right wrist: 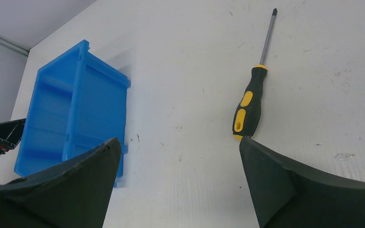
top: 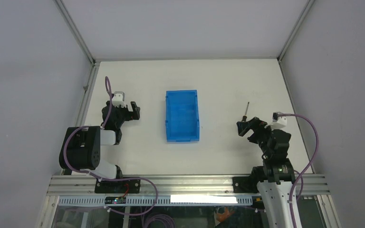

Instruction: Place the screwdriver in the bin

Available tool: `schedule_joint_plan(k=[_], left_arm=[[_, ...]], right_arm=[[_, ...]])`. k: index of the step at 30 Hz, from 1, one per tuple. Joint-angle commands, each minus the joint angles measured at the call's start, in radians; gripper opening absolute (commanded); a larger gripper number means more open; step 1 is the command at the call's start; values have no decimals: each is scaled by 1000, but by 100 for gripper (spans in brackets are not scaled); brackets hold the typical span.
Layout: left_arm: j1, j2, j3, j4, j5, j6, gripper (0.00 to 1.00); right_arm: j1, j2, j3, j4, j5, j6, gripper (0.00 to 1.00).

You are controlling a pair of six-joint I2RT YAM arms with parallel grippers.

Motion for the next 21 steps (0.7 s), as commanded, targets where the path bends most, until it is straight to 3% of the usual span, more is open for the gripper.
schedule_joint_plan(k=[1, 6, 9, 12, 16, 21], left_arm=[[-10, -12, 18, 57, 6, 0, 99], [-10, -12, 18, 56, 7, 0, 99], [-10, -12, 18, 57, 6, 0, 99], [-10, -12, 18, 56, 6, 0, 99], [-10, -11, 18, 56, 5, 0, 99], [-9, -12, 18, 56, 6, -1, 99]], right_arm=[[-4, -25, 22, 31, 0, 29, 99], [-4, -52, 104, 105, -48, 20, 99], [-3, 22, 204, 140, -57, 1, 99], [-3, 227, 399, 15, 24, -28, 99], [-5, 624, 744, -298, 181, -50, 99], [-17, 1045, 957, -507, 169, -119, 99]])
